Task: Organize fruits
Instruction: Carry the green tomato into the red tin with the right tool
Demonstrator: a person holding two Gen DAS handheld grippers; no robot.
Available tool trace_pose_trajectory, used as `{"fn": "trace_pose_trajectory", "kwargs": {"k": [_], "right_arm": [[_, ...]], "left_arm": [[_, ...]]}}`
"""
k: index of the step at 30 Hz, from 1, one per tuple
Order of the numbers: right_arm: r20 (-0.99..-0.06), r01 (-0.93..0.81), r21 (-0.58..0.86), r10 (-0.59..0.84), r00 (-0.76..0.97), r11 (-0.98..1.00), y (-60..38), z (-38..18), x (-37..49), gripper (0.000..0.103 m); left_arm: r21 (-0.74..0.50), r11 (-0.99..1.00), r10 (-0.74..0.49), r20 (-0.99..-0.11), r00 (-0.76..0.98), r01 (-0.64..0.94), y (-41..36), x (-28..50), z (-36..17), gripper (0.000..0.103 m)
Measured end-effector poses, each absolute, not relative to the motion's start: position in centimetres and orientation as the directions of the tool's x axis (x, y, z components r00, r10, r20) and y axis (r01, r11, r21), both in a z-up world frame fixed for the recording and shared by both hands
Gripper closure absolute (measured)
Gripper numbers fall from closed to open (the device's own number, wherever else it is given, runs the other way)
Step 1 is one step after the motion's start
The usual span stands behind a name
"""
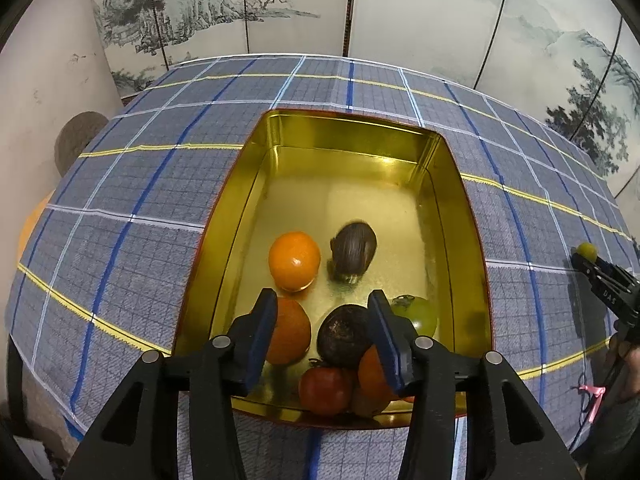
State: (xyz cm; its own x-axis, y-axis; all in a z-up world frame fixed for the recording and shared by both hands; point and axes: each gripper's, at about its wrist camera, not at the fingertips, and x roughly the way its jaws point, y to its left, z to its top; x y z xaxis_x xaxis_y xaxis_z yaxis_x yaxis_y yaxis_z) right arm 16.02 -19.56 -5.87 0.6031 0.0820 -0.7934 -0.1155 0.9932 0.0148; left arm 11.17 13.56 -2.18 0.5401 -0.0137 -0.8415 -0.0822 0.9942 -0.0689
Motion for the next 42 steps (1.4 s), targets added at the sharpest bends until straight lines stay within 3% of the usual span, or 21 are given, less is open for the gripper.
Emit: {"fn": "trace_pose_trajectory", "kwargs": {"k": [25,42], "right_arm": [[-0.778,-0.112,0.07,0.124,0.616,0.991,-18.9,-4.5,15.2,0.07],[-0.708,-0.478,0.124,0.415,0.571,0.869,-4.0,1.3,13.0,0.07]], "left_arm": [[-0.058,0.985,0.059,-0.778,0.626,-0.165,15.5,8.2,0.6,0.041],[-0.035,0.969,0.125,-0.783,0.609,-0.245,18.3,6.4,0.4,0.041]]}}
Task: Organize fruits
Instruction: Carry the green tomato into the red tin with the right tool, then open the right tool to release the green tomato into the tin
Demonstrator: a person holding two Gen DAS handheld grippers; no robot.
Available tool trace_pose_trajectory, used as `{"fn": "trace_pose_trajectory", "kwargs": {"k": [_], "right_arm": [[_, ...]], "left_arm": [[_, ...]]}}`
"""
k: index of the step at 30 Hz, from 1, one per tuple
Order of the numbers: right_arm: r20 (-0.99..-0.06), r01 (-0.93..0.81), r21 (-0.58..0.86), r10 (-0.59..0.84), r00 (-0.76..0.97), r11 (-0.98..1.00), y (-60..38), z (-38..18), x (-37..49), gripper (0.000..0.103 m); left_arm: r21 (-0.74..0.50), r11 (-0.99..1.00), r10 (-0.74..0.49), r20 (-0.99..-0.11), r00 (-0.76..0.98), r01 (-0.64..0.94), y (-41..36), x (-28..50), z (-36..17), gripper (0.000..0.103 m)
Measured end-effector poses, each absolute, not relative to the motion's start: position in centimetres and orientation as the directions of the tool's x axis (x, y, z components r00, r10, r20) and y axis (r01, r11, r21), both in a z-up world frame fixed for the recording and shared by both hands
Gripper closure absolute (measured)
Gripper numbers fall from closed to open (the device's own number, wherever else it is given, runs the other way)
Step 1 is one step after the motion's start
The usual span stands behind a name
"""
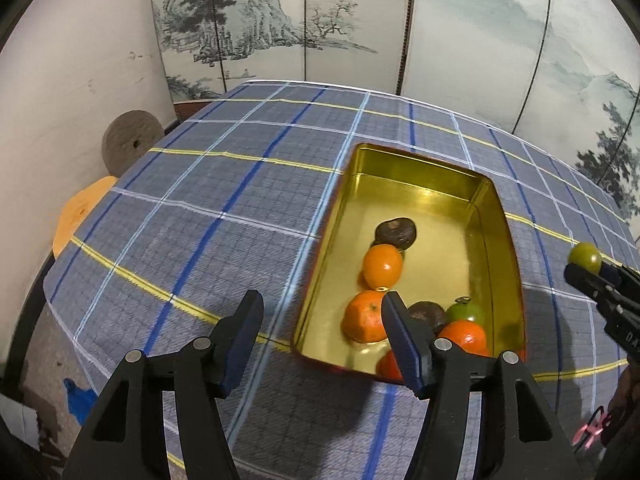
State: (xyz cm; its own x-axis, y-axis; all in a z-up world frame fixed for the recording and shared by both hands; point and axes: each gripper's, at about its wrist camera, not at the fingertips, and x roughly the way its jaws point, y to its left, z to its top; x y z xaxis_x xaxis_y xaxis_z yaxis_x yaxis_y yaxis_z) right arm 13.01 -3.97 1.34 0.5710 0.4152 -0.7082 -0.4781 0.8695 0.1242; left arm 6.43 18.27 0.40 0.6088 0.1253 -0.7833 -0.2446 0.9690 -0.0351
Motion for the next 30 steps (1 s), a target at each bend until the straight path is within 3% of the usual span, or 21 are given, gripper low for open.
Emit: {"fn": "trace_pose_trajectory", "kwargs": {"k": [9,22,30], "right_arm": [[-0.73,-0.583,0.127,0.473,0.493,0.803,2.6,0.5,12.7,0.07],[-0.773,-0.629,0.068,0.44,0.458,0.775,7.0,-1.7,12.8,0.07],[-0.772,-0.622,0.13,0.472,0.425,0.772,7.9,-2.2,13.0,0.07]], "left_arm": [[-0.026,0.959,0.15,-0.795,0.588,-0.281,19.6,5.8,-0.3,0.041],[-0.027,0.95,0.165,-0.803,0.573,-0.311,21.3,5.1,-0.9,0.041],[-0.023,0.945,0.176,-0.806,0.565,-0.327,21.9,4.6,-1.2,0.041]]}}
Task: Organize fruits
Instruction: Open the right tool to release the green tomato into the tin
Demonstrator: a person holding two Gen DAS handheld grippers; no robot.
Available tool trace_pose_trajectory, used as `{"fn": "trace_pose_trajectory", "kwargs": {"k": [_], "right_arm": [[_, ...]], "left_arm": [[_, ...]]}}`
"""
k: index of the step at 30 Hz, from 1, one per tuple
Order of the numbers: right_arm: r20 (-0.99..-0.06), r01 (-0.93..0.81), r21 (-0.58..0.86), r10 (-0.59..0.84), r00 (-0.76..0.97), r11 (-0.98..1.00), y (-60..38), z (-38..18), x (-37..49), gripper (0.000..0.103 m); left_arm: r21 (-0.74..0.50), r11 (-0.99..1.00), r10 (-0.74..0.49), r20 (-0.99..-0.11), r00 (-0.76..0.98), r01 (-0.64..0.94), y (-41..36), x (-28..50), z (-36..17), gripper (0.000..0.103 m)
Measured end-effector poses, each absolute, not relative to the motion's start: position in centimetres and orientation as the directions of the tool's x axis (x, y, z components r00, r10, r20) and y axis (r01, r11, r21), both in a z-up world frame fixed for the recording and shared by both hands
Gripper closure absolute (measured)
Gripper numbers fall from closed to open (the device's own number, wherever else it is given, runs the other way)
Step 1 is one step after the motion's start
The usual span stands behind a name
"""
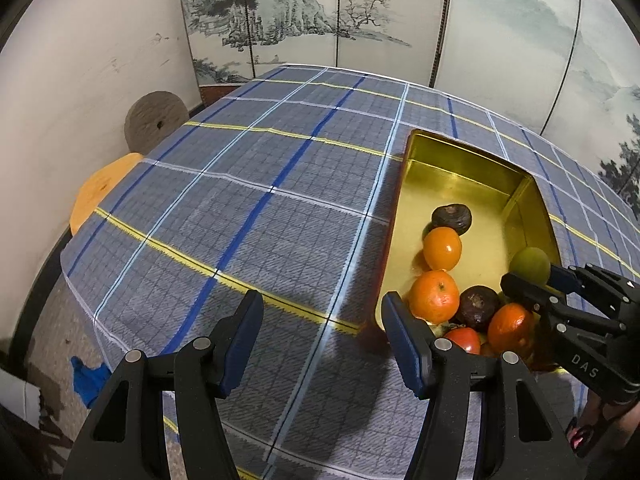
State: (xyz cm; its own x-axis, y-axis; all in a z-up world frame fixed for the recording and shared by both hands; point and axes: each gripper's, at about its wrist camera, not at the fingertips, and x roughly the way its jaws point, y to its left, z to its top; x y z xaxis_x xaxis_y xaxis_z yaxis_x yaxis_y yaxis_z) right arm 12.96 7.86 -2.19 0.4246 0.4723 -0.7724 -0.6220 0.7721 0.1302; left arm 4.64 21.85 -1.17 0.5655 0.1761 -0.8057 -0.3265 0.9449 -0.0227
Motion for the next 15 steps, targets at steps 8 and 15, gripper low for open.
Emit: {"fn": "trace_pose_trajectory", "kwargs": {"k": [8,15], "right_arm": [[-0.768,-0.615,0.163,0.491,0.412,0.772,8.89,-2.19,13.09,0.068],[-0.767,-0.609,0.163,0.488,0.416,0.776,8.88,-2.2,13.06,0.068]], "left_arm": [[-0.019,0.947,0.175,-0.807,0.565,-0.321,21.62,4.24,-1.28,0.041],[-0.017,0.948,0.176,-0.806,0.566,-0.318,21.49,4.15,-1.27,0.041]]}}
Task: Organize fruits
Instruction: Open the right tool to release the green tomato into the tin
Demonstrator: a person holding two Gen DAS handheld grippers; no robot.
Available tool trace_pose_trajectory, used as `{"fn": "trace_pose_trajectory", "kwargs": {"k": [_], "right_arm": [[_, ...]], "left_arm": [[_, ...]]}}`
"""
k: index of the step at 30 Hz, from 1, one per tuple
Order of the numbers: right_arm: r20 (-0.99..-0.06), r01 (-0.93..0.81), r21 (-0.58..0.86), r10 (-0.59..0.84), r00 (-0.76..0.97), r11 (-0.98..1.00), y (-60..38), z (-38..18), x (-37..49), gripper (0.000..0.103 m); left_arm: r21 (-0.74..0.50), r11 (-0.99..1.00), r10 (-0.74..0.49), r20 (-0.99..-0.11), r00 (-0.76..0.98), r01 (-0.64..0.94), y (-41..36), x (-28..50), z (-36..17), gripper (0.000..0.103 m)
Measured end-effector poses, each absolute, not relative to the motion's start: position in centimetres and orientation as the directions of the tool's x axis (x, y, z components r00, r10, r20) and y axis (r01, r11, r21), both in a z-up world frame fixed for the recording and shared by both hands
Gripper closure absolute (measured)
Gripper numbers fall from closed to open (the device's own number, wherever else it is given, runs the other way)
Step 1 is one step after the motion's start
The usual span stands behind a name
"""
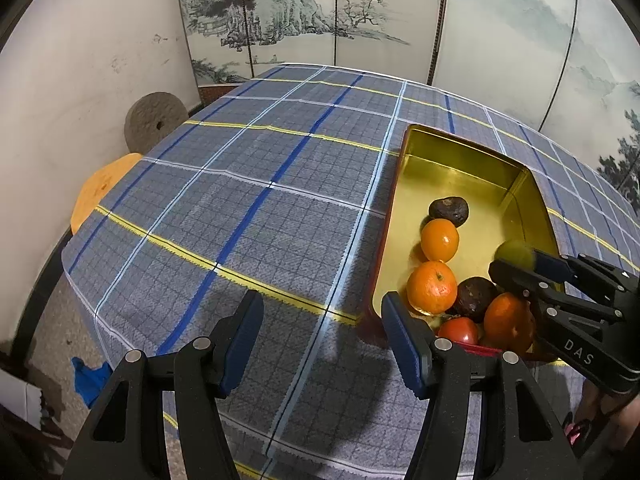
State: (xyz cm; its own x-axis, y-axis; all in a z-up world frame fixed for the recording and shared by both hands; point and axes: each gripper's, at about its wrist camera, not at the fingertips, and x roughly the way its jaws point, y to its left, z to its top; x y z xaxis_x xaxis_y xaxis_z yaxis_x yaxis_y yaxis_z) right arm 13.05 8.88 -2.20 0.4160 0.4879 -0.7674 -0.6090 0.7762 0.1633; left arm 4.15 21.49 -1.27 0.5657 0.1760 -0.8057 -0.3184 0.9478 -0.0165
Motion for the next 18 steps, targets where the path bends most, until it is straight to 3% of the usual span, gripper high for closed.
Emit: {"fn": "trace_pose_trajectory", "kwargs": {"k": [13,18], "right_arm": [[-0.765,-0.613,0.152,0.485,0.424,0.775,9.1,-2.0,12.8,0.067],[-0.755,-0.614,0.114,0.47,0.457,0.781,9.2,-1.4,12.2,0.052]], "left_arm": [[-0.002,0.954,0.179,-0.799,0.574,-0.301,20.5,4.1,-0.8,0.041],[0.003,0.956,0.18,-0.797,0.577,-0.293,19.9,4.1,-0.6,0.041]]}}
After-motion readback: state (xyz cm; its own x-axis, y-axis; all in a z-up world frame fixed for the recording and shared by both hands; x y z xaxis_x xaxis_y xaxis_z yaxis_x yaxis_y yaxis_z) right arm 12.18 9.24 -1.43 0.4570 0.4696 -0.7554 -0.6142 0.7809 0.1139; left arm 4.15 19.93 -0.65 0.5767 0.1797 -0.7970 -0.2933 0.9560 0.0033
